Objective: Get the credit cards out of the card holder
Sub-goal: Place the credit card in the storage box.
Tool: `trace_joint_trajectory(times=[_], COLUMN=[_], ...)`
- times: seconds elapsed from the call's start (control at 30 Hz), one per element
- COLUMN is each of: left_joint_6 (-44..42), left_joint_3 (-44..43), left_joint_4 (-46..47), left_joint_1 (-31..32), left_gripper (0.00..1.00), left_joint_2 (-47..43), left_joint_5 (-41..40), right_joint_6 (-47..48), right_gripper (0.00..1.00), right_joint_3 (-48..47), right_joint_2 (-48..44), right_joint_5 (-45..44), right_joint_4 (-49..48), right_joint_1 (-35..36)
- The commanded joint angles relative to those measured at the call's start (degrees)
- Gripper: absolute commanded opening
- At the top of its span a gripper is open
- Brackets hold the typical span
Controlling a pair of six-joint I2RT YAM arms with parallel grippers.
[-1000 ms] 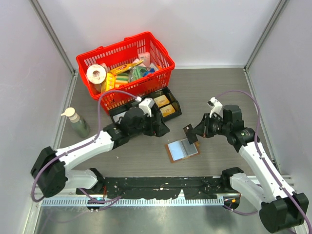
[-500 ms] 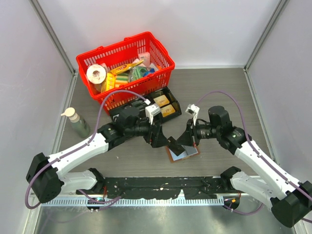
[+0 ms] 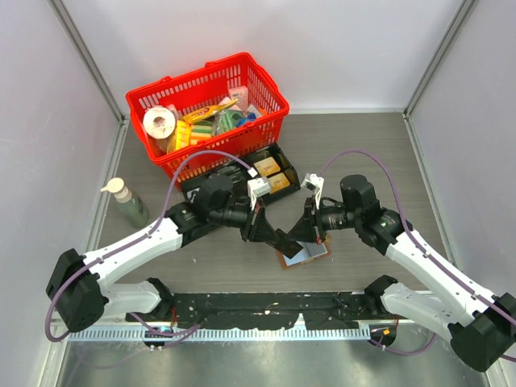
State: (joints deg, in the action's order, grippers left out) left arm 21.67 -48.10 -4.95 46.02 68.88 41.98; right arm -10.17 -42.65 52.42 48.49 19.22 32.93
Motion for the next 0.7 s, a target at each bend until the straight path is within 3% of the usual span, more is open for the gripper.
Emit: trace_joint_trajectory(times=[0.0,0.03,0.07,0.1,0.17,0.23,0.37,0.5,0.57,0.67], left_joint_6=[-1.1,-1.4,-1.4,-1.1,-0.3,1.0,5.7,10.1,12.4,15.5], left_joint_3=[-1.0,-0.9,-0.8,-0.6,-0.3,-0.1,0.7,1.8,2.0,2.0], left_joint_4=[0.8,0.4,-0.3,-1.0,-2.9,-5.4,-9.8,-9.3,-7.5,-2.9], left_joint_1=[-0.1,-0.1,0.0,-0.1,-0.1,-0.5,-2.5,-4.4,-5.8,-8.2], left_gripper=[0.00,0.00,0.00,0.00,0.00,0.00,0.00,0.00,0.00,0.00], left_joint_2=[-1.5,-2.0,-2.7,-3.2,-4.9,-6.0,-7.7,-8.2,-7.5,-4.2], left_joint_5=[-1.7,-3.7,-6.4,-9.9,-17.2,-27.0,-46.5,-58.9,-62.2,-62.9], right_joint_6=[0.5,0.2,-0.2,-0.6,-1.8,-2.7,-4.6,-7.2,-8.7,-9.6], right_gripper=[0.12,0.19,0.33,0.39,0.62,0.70,0.76,0.80,0.81,0.81], right_joint_3=[-1.7,-1.5,-1.4,-1.2,-1.2,-1.3,-1.1,1.0,1.8,3.0], right_joint_2=[0.0,-0.1,-0.6,-0.8,-1.3,-1.6,-2.1,-3.3,-3.9,-5.0], right_joint_5=[-2.3,-3.8,-6.8,-8.7,-14.5,-17.8,-24.2,-36.3,-43.0,-44.7], right_joint_4=[-3.3,-3.3,-3.4,-3.3,-2.7,-2.4,-2.3,-1.4,-0.8,-0.2], right_joint_1=[0.4,0.3,0.3,0.3,0.3,0.3,0.2,0.2,0.2,0.3])
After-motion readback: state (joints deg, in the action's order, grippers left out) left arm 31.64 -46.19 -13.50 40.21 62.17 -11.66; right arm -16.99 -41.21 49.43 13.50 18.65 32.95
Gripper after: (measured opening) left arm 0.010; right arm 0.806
